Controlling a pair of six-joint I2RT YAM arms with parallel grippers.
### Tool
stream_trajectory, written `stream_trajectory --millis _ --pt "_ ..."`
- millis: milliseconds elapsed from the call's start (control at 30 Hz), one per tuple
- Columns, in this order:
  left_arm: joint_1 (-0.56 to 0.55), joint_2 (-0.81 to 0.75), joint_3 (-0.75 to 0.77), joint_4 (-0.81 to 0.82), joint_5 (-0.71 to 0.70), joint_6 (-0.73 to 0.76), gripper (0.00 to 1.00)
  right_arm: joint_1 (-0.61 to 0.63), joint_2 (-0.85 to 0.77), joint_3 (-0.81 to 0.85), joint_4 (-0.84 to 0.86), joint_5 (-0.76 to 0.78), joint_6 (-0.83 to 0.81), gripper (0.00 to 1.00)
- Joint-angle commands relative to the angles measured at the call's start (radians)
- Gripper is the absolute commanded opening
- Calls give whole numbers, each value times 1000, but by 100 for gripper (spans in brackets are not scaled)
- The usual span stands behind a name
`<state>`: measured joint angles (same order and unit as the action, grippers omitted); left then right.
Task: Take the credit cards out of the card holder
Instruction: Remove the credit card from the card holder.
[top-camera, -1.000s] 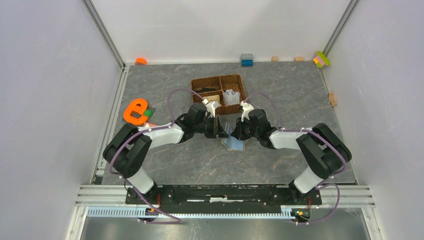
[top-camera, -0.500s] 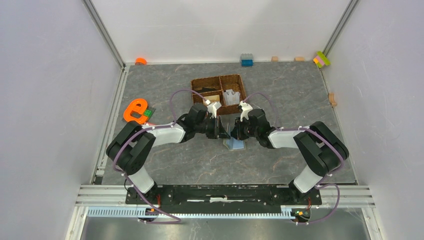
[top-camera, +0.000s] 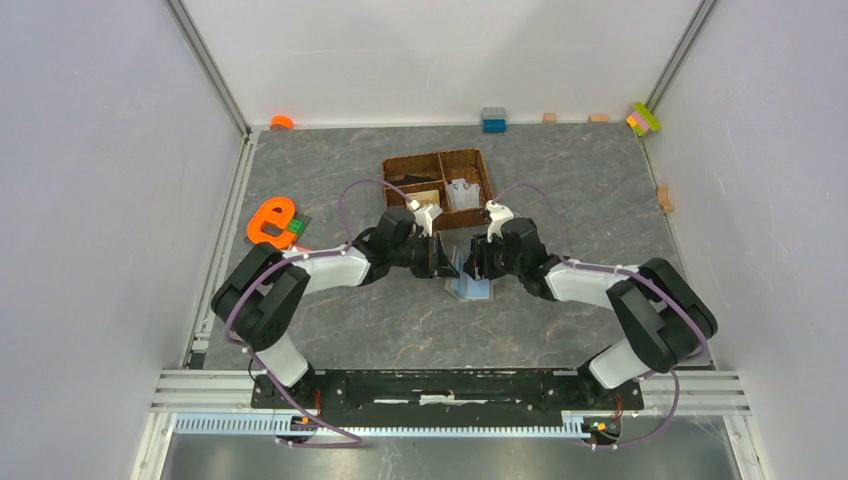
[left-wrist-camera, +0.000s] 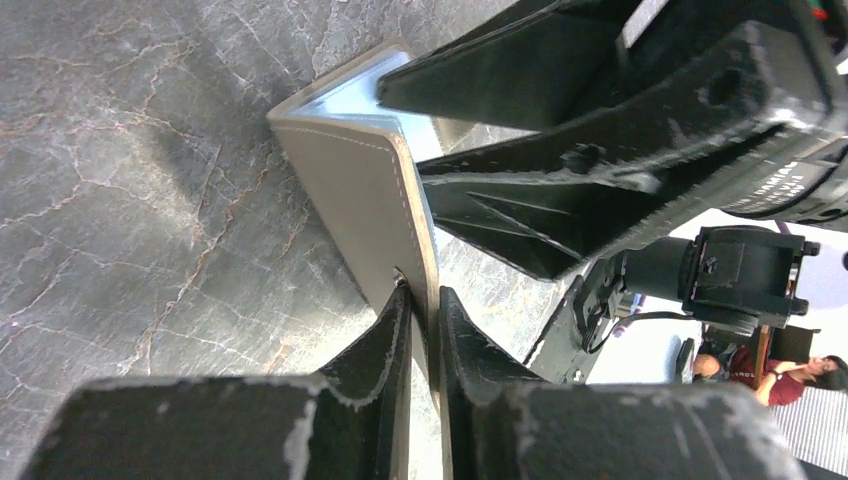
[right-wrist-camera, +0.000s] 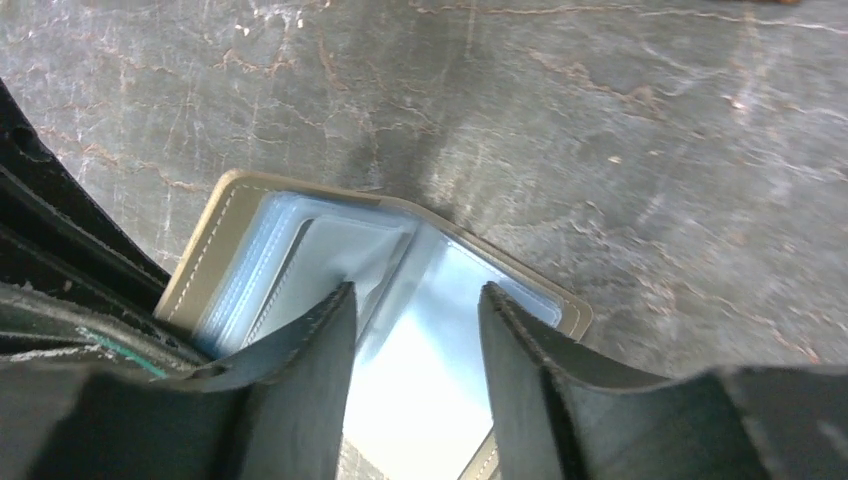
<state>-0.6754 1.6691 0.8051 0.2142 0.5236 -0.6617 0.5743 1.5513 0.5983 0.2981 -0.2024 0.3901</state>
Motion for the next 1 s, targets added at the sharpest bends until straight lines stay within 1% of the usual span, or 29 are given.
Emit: stream_trajectory --millis 0,100,200,333,600,800,867,967 --pt "-9 -34 20 30 0 15 2 15 -104 -22 -13 79 -13 57" --pt "-10 -37 21 27 -6 15 2 15 -161 -52 -3 137 -11 65" --pt "-9 -44 17 25 -11 19 2 14 -211 -78 14 170 -15 66" --pt "-10 -43 17 31 -3 17 2 15 -253 -105 44 167 -17 67" --pt "-11 -42 14 46 14 13 2 16 -246 -113 82 120 -3 70" --pt "-13 -29 20 54 32 7 2 15 -208 -111 122 55 7 71" --pt "-13 -33 16 55 27 6 2 16 -193 -105 115 56 7 70" --pt "-13 -45 11 54 11 10 2 16 -161 -86 84 67 5 67"
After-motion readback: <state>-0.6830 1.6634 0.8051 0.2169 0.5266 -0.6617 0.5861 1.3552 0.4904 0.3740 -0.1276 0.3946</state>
